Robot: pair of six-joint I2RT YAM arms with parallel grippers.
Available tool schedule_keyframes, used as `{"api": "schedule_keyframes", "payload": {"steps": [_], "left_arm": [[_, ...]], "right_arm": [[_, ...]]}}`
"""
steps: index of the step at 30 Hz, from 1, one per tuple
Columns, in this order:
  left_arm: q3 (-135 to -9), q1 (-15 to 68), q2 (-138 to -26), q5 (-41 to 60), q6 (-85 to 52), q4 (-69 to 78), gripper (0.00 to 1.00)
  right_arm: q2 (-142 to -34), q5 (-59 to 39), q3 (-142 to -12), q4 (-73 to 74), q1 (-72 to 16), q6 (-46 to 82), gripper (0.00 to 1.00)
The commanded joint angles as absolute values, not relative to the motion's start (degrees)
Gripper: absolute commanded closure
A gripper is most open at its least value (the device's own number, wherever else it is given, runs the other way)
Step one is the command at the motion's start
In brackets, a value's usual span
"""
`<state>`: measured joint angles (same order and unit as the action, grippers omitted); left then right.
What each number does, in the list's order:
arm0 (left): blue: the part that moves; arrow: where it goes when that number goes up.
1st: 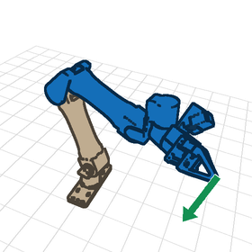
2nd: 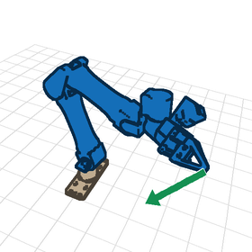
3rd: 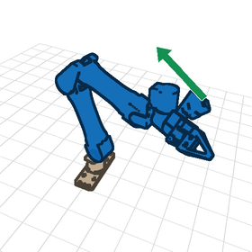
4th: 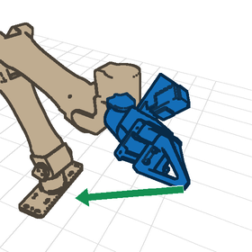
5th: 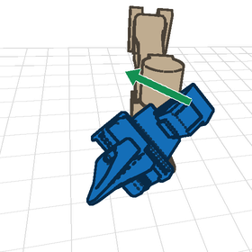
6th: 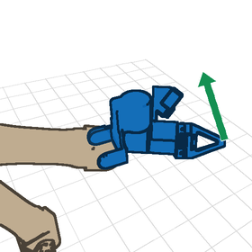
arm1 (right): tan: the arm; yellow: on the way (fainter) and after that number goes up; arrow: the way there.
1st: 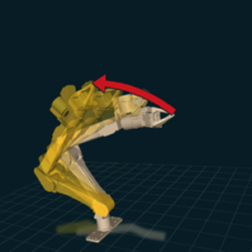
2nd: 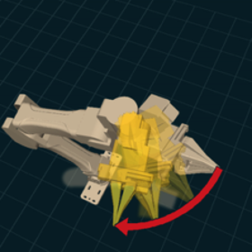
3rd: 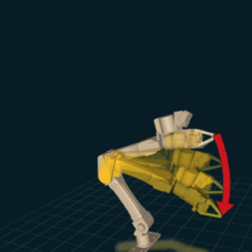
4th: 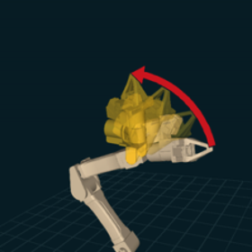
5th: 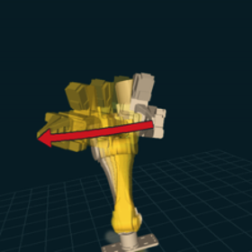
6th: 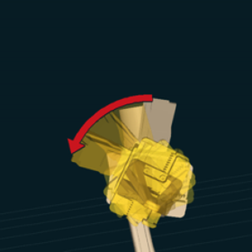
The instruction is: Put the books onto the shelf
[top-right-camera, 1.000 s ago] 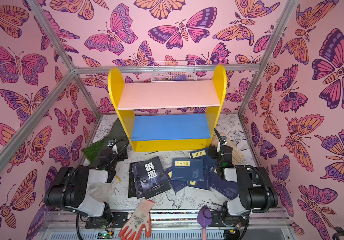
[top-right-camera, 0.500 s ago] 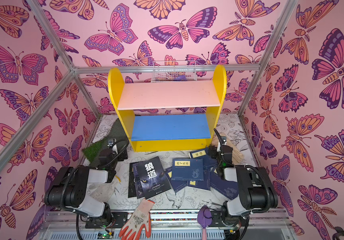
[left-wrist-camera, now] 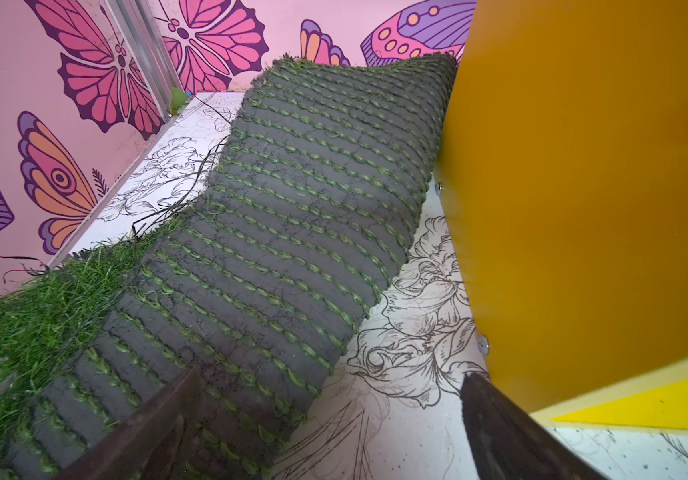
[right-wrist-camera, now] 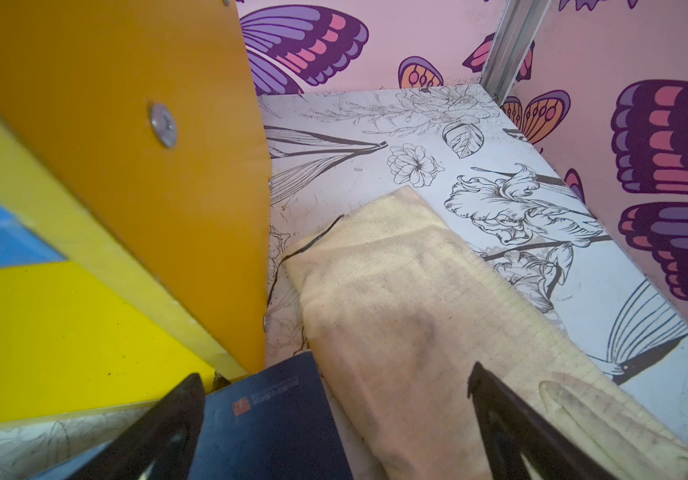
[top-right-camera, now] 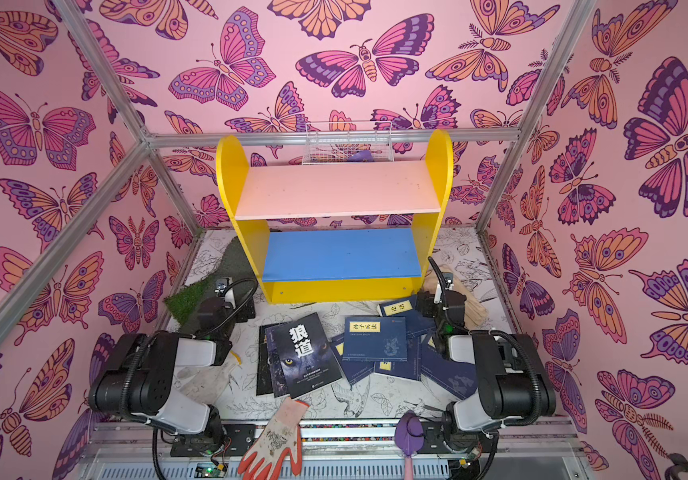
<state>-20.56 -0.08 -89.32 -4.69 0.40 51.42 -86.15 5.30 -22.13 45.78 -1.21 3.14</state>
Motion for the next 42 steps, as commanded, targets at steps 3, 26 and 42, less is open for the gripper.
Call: {"api": "schedule_keyframes", "payload": {"steps": [3,26,42], "left_arm": [[-20.8,0.0,-89.0,-4.7,0.7,53.2,0.01],[-22.9,10.4,-74.5,-30.5,3.3,40.6,0.01],[-29.1,24.7,-54.8,-45.3,-36.8,-10.2,0.01]], "right_arm": [[-86.4,4.9,-23.4,45.7,-0.9,2.8,0.00],[-77.5,23.4,-36.8,12.1,-4.9,13.0,0.22],[-59.9,23.7,-32.7,-11.7,-34.0,26.9,0.23]]}}
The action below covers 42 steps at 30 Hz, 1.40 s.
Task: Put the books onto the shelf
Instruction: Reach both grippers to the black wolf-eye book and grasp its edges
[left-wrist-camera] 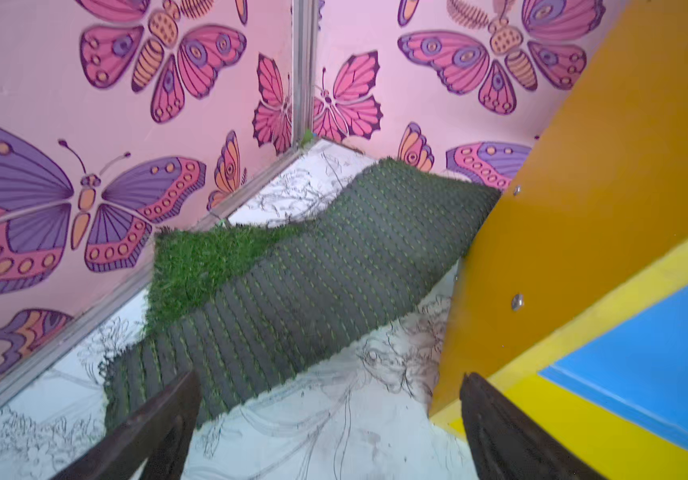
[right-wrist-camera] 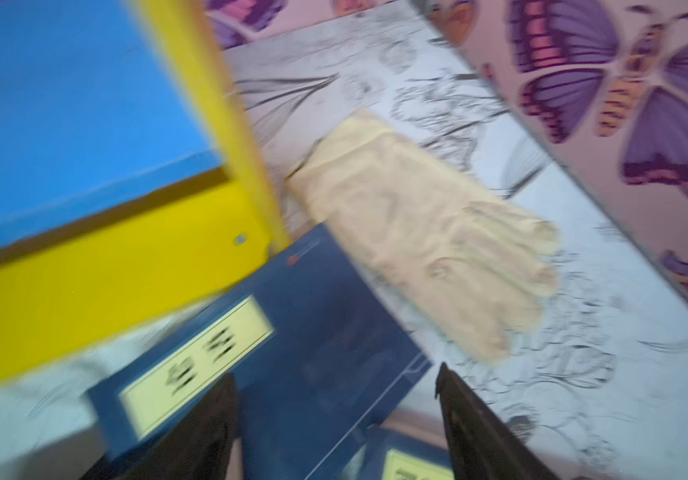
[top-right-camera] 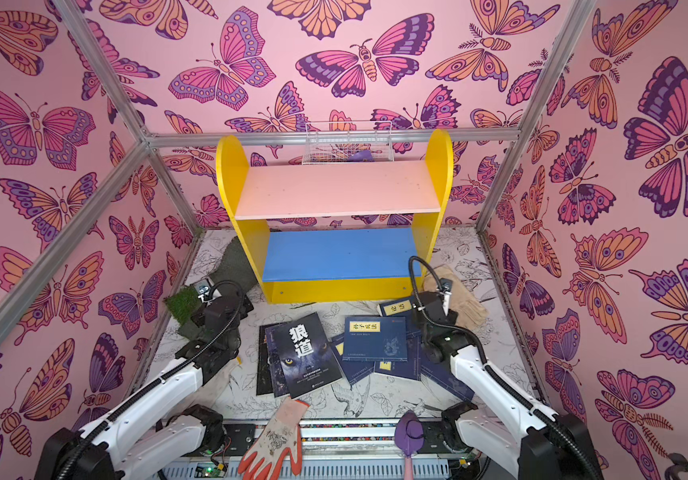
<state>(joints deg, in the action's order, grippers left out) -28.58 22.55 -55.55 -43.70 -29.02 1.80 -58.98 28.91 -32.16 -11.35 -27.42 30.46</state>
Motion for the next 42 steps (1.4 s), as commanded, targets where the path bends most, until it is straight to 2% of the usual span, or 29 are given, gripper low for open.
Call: {"api": "schedule_keyframes", "payload": {"steps": [1,3,7,13,18,22,29,37,42], "left_arm": [[-28.9,26.1,-54.7,-45.3,-37.4,-11.3,0.01],[-28.9,28.2,-55.1,-45.1,-39.2,-14.0,0.01],[-29.0,30.7,-57.7,-37.3,-43.1,-17.1,0.01],[-29.1,31.7,-59.6,-19.9,-45.9,-17.0,0.00],[-29.3,31.8,-58.7,-6.7,-42.4,-16.7,0.00],[-29.4,31.8,-56.8,0.1,-39.4,-16.5,0.00],[-29.1,31.8,-55.1,4.7,-38.3,-17.9,0.05],[-30.0,31.8,-61.7,7.7,-37.2,-19.5,0.05],[-31.2,31.8,-66.6,14.1,-34.9,-16.7,0.05]], "right_arm": [[-61.3,21.2,-33.5,-10.4,-38.1,23.7,0.22],[-65.1,15.4,-35.6,-9.1,-44.1,18.1,0.22],[-74.2,5.7,-41.0,-9.3,-52.2,10.5,0.21],[-83.0,-5.3,-46.7,-8.2,-53.2,10.2,0.21],[-89.5,-8.5,-51.4,-9.8,-53.1,10.0,0.21],[-94.1,-9.7,-52.9,-9.9,-52.4,10.5,0.23],[-98.0,-12.7,-53.0,-7.5,-50.7,12.7,0.26],[-101.1,-14.8,-54.5,-7.5,-50.2,12.2,0.29],[-102.8,-16.4,-55.4,-7.9,-50.2,11.7,0.31]]}}
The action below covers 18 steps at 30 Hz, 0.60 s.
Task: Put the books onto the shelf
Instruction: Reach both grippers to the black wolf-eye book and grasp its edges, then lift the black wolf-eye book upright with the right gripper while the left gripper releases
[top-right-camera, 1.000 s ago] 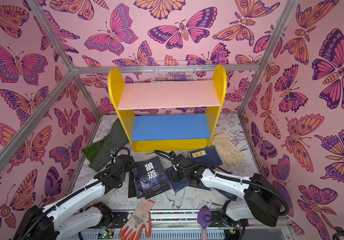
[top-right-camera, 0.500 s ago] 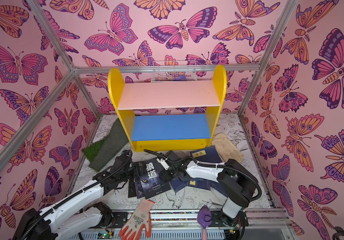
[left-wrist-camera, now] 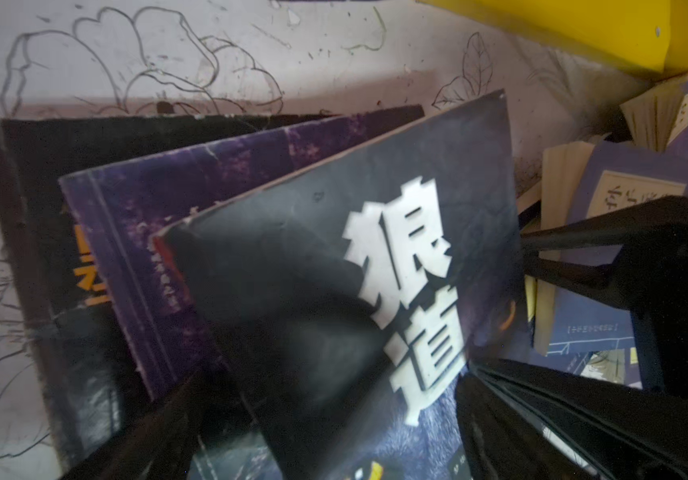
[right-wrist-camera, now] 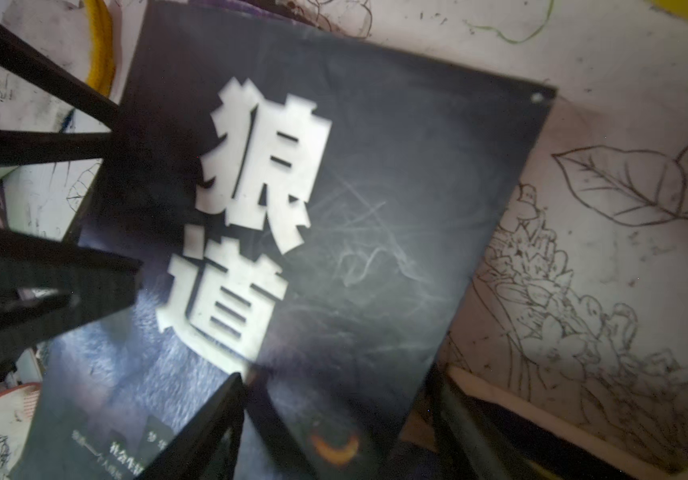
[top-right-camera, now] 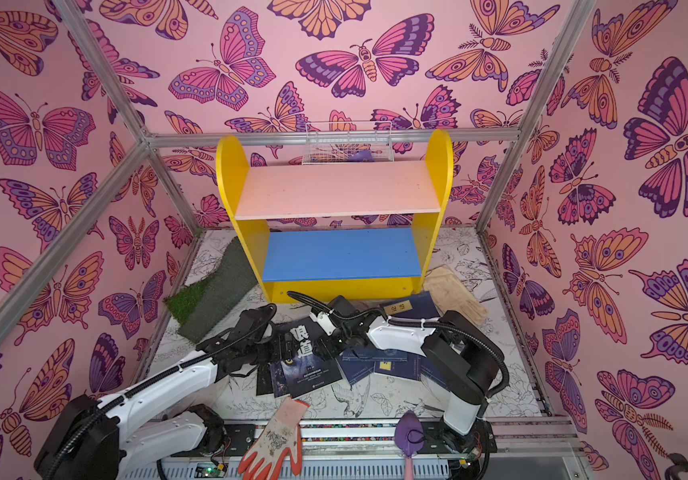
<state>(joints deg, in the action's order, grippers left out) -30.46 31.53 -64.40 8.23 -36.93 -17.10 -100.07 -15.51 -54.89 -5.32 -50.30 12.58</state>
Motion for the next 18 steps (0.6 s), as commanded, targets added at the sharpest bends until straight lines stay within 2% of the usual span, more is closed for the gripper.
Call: {"api": "schedule_keyframes", "payload": {"steps": [1,5,8,16,18], "left_arm": [[-31.5,31.8,-67.4,15.6,-34.4,-16.2,0.05],[-32.9,31.8,-69.0,20.8,-32.5,-15.1,0.09],[-33.2,31.8,-67.5,22.5,-32.1,-14.1,0.16],[-31.2,31.9,-62.8,24.0,-32.1,-10.1,0.45],[-31.0,31.9,-62.8,23.3,-32.2,-10.1,0.60]], "right_arm": [[-103.0,-16.7,-55.5,-8.0,-50.2,11.7,0.32],[-103.8,-17.4,-56.0,-8.1,-50.3,11.2,0.33],[-104.8,-17.5,-56.5,-8.1,-50.2,11.0,0.34],[-106.7,-18.0,-58.4,-7.4,-50.2,10.7,0.34],[-106.6,-18.1,-58.5,-7.0,-50.2,10.7,0.35]]}}
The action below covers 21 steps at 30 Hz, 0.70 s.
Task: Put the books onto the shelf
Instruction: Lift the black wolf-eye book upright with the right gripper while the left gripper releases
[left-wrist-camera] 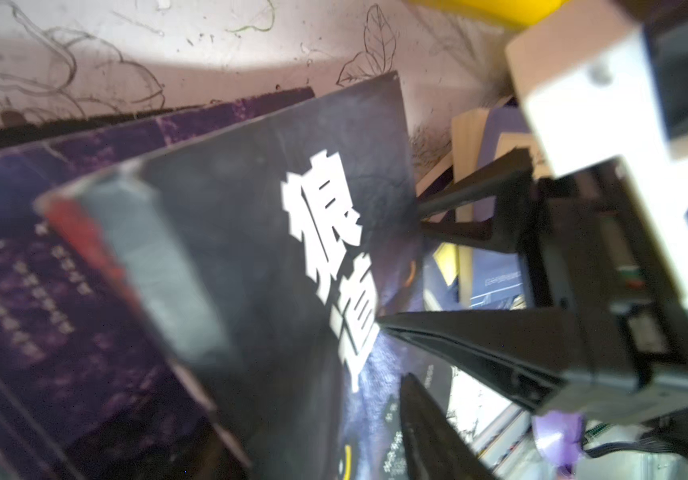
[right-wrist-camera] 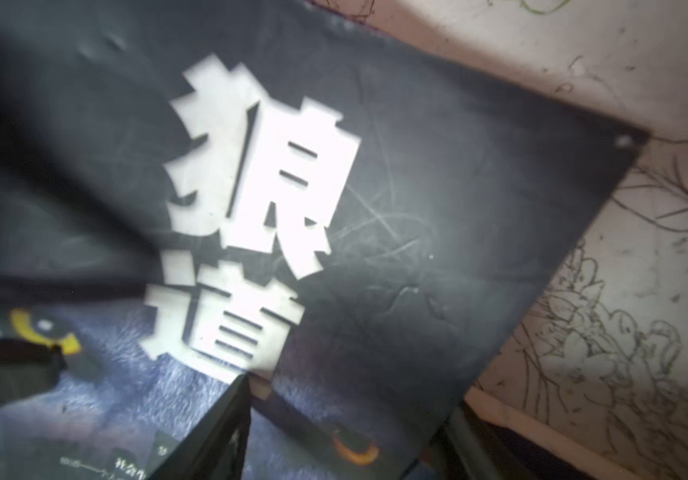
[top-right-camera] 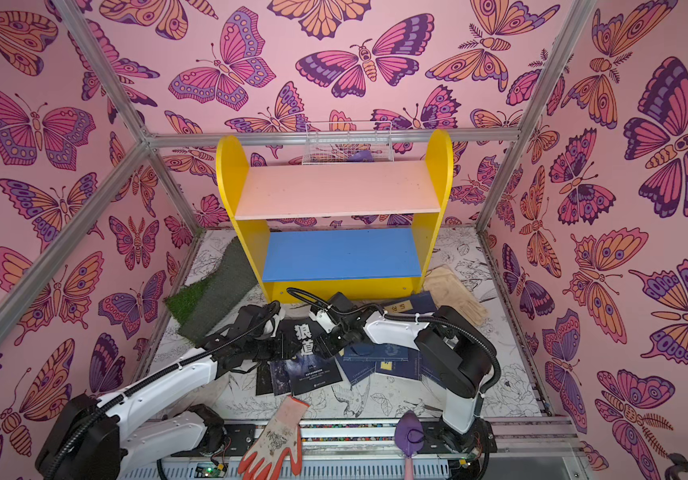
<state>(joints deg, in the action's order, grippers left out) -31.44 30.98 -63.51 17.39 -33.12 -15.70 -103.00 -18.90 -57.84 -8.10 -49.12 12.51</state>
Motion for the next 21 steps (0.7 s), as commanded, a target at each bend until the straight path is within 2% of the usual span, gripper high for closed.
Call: {"api": "schedule_keyframes", "payload": {"steps": [1,7,13,16,21], "left_arm": [[-30.9,31.9,-63.0,23.0,-32.2,-10.0,0.66],[-31.7,31.9,-65.1,21.4,-32.1,-10.9,0.99],[-32.3,31.9,-57.3,21.4,-32.2,-12.6,1.00],[-32.0,31.8,-48.8,20.3,-33.5,-13.1,1.00],[-31.6,31.5,-37.4,12.8,-39.5,-10.7,1.00]], "right_arm": [[-106.3,-18.1,-58.5,-6.7,-50.3,10.9,0.35],[-103.7,-17.9,-58.2,-5.8,-50.2,11.1,0.35],[-96.8,-16.1,-57.0,-7.2,-50.0,10.7,0.33],[-90.7,-14.0,-55.8,-8.8,-49.1,10.4,0.28],[-78.5,-14.2,-51.8,-7.4,-43.9,15.4,0.17]]}}
